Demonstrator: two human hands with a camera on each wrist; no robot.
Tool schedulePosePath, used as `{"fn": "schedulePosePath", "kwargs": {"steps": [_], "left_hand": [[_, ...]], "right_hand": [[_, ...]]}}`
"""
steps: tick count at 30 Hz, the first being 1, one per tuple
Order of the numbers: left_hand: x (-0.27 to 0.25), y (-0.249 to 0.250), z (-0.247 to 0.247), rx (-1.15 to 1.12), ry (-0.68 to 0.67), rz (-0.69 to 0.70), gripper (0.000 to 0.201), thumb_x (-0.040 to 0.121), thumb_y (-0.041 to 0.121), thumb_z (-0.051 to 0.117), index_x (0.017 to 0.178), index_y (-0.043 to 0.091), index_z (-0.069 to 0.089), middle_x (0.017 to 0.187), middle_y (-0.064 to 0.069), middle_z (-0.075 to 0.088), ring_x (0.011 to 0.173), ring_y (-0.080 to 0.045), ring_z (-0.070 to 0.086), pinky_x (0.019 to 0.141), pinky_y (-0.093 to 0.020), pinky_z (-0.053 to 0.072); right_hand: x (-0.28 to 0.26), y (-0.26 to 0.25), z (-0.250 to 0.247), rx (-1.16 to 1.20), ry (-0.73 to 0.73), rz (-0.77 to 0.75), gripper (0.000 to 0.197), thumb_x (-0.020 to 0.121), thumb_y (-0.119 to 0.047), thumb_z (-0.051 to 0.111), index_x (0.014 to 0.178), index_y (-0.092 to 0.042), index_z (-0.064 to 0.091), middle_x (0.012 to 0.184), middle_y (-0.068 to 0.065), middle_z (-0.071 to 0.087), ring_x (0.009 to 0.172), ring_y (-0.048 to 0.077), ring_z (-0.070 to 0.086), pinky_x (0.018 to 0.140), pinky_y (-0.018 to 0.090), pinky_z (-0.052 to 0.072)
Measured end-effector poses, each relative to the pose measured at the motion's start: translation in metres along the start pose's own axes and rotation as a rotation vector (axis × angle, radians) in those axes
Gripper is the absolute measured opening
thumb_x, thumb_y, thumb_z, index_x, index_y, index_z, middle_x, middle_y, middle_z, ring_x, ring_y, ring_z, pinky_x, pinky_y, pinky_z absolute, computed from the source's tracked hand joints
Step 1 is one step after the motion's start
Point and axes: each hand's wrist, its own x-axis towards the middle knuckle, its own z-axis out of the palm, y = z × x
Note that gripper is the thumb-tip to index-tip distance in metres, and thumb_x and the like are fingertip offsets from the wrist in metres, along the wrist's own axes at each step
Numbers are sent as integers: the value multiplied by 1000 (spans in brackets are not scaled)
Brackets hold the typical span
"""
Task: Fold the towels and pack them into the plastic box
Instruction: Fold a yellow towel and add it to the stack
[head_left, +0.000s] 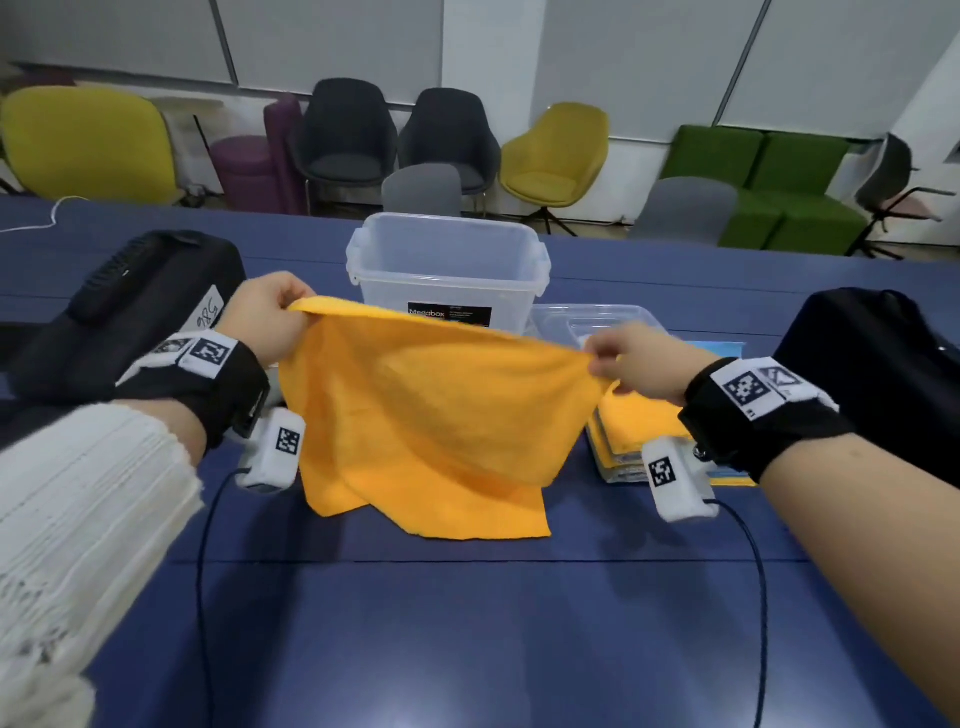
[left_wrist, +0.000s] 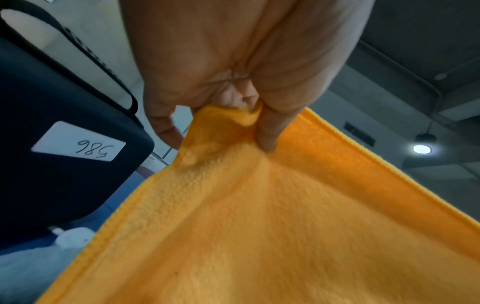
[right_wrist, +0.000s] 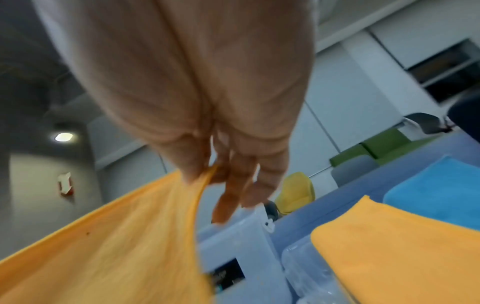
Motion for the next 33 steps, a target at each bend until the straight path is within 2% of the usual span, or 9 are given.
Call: {"fn": "schedulePosePath", "kwargs": {"steps": [6, 8, 11, 13, 15, 19, 23, 28, 33], "left_hand": [[20, 44, -53, -257, 177, 150, 36, 84, -1, 45, 77, 31, 61, 90, -14, 65, 73, -13, 60, 72, -31, 53], [16, 55, -70, -344, 137, 155, 38, 84, -4, 44, 77, 30, 61, 83, -6, 62, 78, -19, 60, 79, -35, 52], [3, 44, -75, -436, -114, 94, 31, 80, -3, 50, 72, 23, 65, 79, -6, 59, 79, -23, 57, 85, -38, 48], [-12, 16, -63, -376, -373, 34, 6, 77, 3, 58, 81, 4, 62, 81, -18, 54, 82, -28, 50, 81, -41, 44], [-28, -22, -44, -260, -594, -77, 36, 70, 15, 64, 90, -14, 55, 83, -20, 55, 81, -29, 49, 76, -39, 43], [-77, -77, -3, -140, -966, -329, 17, 55, 11, 66, 69, 2, 66, 63, -9, 61, 58, -18, 55, 55, -21, 44], [-101, -105, 21, -85, -1179, -551, 34, 44, 10, 64, 76, 0, 68, 80, -22, 58, 78, -35, 55, 75, -40, 44], [-94, -104, 51, -96, -1020, -653, 22, 81, -6, 49, 96, 3, 63, 84, -17, 60, 76, -30, 59, 67, -36, 51], [-79, -119, 85, 98, -777, -515, 12, 89, 4, 43, 90, 14, 50, 77, -11, 48, 66, -23, 45, 56, -29, 39]], "right_hand": [[14, -12, -43, 765, 606, -175, 20, 92, -16, 45, 74, -20, 50, 69, 3, 49, 65, 18, 47, 65, 35, 44], [1, -22, -52, 1003, 591, -260, 24, 98, -9, 41, 76, -16, 48, 65, 1, 51, 59, 13, 49, 60, 29, 46], [-16, -13, -45, 1135, 222, -288, 21, 99, -8, 41, 79, -13, 48, 70, 3, 60, 63, 14, 58, 62, 28, 53], [-25, 5, -23, 1098, -50, -188, 8, 85, -12, 58, 79, -11, 53, 73, 5, 63, 65, 15, 62, 61, 28, 55], [-36, 27, 11, 1045, -214, 23, 10, 71, -15, 67, 76, -10, 59, 68, 3, 65, 59, 13, 64, 55, 25, 54], [-57, 71, 82, 849, -516, 253, 16, 90, -3, 56, 77, -10, 48, 58, 0, 50, 47, 9, 49, 44, 20, 43], [-70, 91, 112, 761, -753, 400, 24, 98, -3, 46, 75, -11, 47, 62, 6, 49, 50, 16, 52, 51, 28, 50], [-55, 91, 125, 384, -438, 367, 23, 100, -12, 45, 77, -11, 43, 60, 5, 51, 50, 17, 52, 50, 28, 45], [-23, 96, 143, 63, -120, 284, 22, 98, -22, 49, 78, -16, 44, 69, 3, 46, 59, 18, 43, 54, 28, 33]]}}
